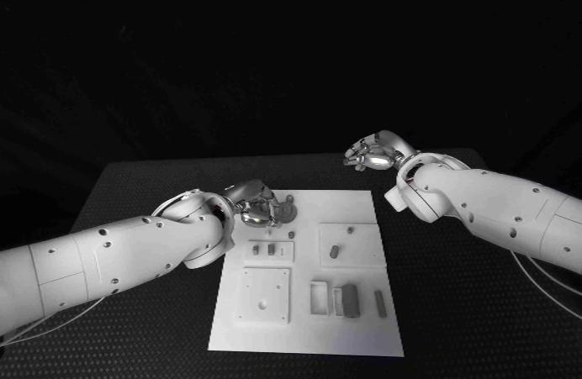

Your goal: Assemble the parts on the task board

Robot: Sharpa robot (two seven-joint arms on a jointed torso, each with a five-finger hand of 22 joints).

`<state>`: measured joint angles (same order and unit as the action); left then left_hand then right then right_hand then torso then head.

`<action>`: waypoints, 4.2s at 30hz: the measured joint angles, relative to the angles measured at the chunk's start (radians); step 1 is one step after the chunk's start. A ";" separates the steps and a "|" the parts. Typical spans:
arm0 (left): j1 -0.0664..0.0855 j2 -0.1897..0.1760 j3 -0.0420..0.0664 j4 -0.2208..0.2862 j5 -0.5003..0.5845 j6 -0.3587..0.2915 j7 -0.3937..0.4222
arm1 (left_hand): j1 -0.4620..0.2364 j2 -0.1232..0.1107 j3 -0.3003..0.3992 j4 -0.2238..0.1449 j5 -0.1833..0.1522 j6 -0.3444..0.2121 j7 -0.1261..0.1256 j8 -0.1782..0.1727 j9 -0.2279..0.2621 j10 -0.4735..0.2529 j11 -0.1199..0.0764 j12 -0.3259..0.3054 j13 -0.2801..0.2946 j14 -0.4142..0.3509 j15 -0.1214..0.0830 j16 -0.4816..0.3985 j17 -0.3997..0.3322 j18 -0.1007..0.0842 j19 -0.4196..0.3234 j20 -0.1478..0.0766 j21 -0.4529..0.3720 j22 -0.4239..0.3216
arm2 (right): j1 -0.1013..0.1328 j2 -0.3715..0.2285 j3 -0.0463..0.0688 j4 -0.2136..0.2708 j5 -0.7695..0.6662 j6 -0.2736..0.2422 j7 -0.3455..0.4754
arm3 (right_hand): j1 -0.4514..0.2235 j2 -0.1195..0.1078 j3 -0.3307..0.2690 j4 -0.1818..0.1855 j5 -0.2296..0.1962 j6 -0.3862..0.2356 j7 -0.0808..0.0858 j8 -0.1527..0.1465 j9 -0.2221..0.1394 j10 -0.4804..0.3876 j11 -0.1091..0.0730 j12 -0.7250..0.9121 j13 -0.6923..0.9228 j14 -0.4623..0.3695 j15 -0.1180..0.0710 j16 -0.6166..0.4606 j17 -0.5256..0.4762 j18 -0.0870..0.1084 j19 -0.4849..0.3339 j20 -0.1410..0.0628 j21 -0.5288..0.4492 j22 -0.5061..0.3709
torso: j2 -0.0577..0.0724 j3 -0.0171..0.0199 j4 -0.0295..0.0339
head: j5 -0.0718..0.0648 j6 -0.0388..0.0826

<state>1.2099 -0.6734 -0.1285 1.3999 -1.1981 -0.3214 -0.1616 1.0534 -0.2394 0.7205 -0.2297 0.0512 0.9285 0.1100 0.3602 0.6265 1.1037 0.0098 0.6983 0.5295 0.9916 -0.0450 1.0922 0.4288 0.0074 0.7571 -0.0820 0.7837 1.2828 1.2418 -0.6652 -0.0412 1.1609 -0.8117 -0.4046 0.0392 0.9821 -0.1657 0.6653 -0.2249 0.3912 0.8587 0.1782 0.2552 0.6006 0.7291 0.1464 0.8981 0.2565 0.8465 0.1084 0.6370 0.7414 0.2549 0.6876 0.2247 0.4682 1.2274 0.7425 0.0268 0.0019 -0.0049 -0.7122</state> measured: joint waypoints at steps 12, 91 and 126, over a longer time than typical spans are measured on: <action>-0.001 0.083 -0.033 -0.080 -0.155 -0.025 0.148 | 0.096 -0.006 -0.014 0.003 0.000 -0.027 0.000 -0.055 -0.035 -0.048 0.066 -0.316 -0.192 0.003 0.022 -0.054 -0.004 0.000 0.000 0.000 -0.023 0.020 | 0.000 0.005 0.000 -0.008 0.001 0.000 0.001 | 0.000 0.000 0.000 0.000 0.000 0.000 0.000 0.000 0.000 0.000 0.000 0.000 0.000 0.000 0.000 0.000 0.000 0.000 0.000 0.000 0.000 0.001 | 0.001 -0.0012 -0.0015 | -0.002 0.004; -0.041 0.194 -0.048 -0.272 -0.220 0.060 0.200 | 0.087 0.117 -0.098 -0.001 0.000 0.004 0.024 -0.067 -0.062 0.055 0.070 -0.466 -0.230 0.043 0.018 0.016 0.070 0.015 0.049 -0.012 -0.025 0.025 | 0.000 0.012 0.000 -0.006 0.001 0.000 0.001 | 0.000 0.000 0.000 0.000 0.000 -0.015 0.007 -0.004 -0.006 -0.018 0.011 -0.008 -0.023 -0.017 0.010 -0.024 -0.016 0.000 0.000 0.000 -0.031 0.001 | 0.001 -0.0007 0.0000 | -0.014 -0.014; -0.036 0.214 -0.075 -0.275 -0.264 0.045 0.209 | 0.126 0.156 -0.070 -0.043 0.062 0.071 0.004 -0.053 -0.065 0.119 0.049 -0.480 -0.216 0.075 -0.007 0.081 0.099 0.015 0.078 -0.020 -0.009 0.025 | 0.000 0.012 0.000 -0.005 0.001 0.001 0.002 | 0.000 0.000 0.000 0.000 0.000 -0.015 0.007 -0.004 -0.007 -0.018 0.011 -0.012 -0.027 -0.016 0.009 -0.023 -0.016 0.000 0.000 0.000 -0.035 0.001 | 0.000 -0.0006 0.0008 | -0.022 -0.024</action>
<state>1.1740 -0.4595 -0.2032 1.1250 -1.4619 -0.2767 0.0476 1.1793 -0.0838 0.6508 -0.2726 0.1136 0.9991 0.1137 0.3073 0.5611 1.2226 0.0584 0.2179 0.3139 1.0669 -0.0517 1.1732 0.5277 0.0225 0.8348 -0.1016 0.7744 1.3080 1.2418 -0.6529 -0.0412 1.1560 -0.8103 -0.4039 0.0407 0.9821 -0.1657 0.6653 -0.2249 0.3912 0.8441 0.1857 0.2516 0.5940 0.7112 0.1572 0.8865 0.2299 0.8306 0.1174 0.6136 0.7249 0.2550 0.6875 0.2246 0.4333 1.2283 0.7426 0.0263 0.0027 -0.0268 -0.7358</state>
